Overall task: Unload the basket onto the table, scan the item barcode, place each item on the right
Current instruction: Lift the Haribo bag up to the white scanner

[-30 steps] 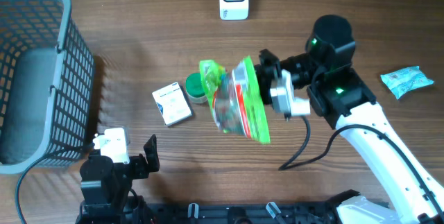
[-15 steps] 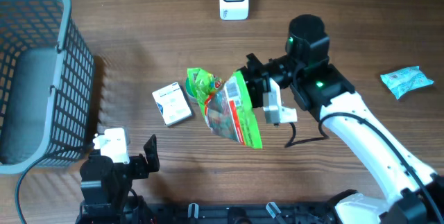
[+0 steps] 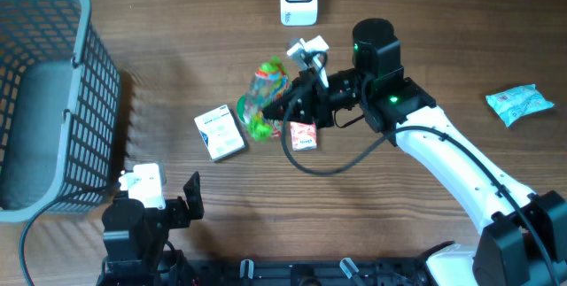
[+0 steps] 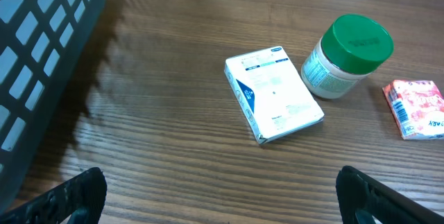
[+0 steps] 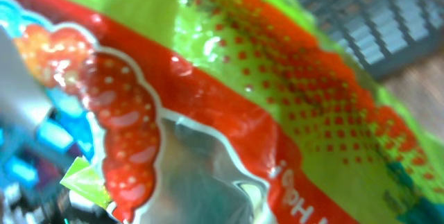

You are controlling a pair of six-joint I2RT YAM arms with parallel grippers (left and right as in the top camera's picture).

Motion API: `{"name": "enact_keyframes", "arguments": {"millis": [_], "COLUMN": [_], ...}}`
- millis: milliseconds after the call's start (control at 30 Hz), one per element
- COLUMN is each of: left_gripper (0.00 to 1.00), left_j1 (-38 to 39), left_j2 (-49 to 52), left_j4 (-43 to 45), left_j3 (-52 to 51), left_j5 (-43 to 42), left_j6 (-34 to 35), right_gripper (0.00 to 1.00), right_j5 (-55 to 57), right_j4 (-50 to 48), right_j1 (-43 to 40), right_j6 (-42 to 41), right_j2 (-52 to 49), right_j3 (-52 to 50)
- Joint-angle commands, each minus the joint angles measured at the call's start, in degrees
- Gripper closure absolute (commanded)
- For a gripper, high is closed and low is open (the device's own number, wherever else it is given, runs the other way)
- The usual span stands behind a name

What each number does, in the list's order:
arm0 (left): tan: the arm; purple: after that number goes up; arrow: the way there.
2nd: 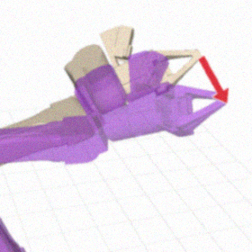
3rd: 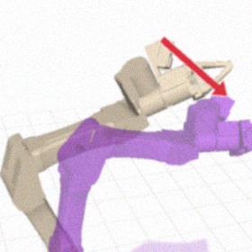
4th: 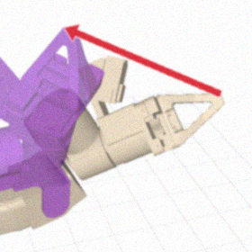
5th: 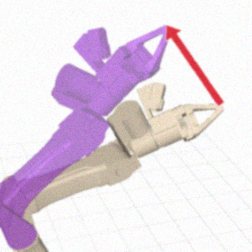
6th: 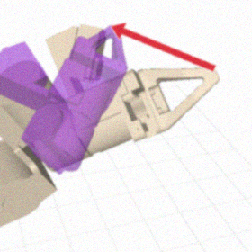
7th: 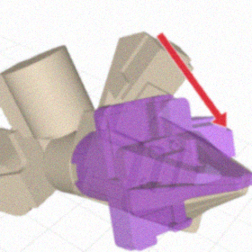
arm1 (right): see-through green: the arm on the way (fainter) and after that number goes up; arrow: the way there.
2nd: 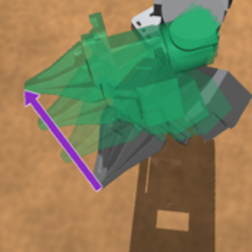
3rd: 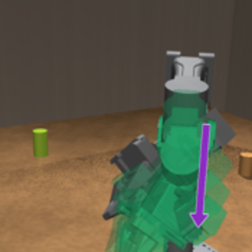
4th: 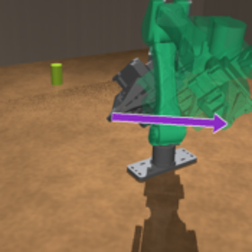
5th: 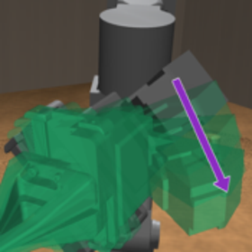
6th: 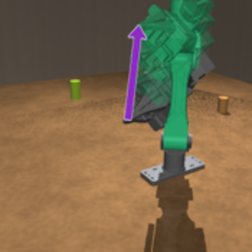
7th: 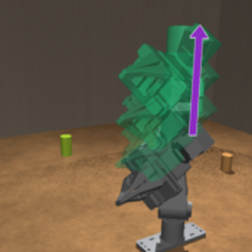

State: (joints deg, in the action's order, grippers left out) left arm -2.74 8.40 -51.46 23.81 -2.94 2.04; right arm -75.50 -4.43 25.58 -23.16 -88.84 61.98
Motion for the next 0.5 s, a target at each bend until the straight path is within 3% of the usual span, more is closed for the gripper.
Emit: {"name": "enact_keyframes", "arguments": {"millis": [0, 133, 233, 333, 467], "left_gripper": [0.0, 0.0, 0.0, 0.0, 0.0], "left_j1": [-0.3, -0.3, -0.3, -0.3, -0.3], "left_j2": [-0.2, -0.2, -0.2, -0.2, -0.2], "left_j4": [0.1, 0.2, 0.1, 0.2, 0.1], "left_j3": [-0.4, -0.3, -0.4, -0.4, -0.3], "left_j5": [-0.7, -0.7, -0.7, -0.7, -0.7], "left_j6": [-0.3, -0.3, -0.3, -0.3, -0.3], "right_gripper": [0.96, 0.96, 0.96, 0.95, 0.95], "right_j5": [16.3, 34.6, 39.8, 41.9, 45.7], "right_j4": [1.8, 1.0, -3.7, -5.1, 0.2], "right_j1": [0.2, 0.2, -0.8, -1.2, -2.6], "right_j6": [-17.9, -32.0, -40.3, -45.0, -50.4], "right_j2": [-0.5, -3.2, -9.2, -20.0, -35.8], "right_j3": [0.6, 0.8, 4.1, 14.9, 37.5]}}
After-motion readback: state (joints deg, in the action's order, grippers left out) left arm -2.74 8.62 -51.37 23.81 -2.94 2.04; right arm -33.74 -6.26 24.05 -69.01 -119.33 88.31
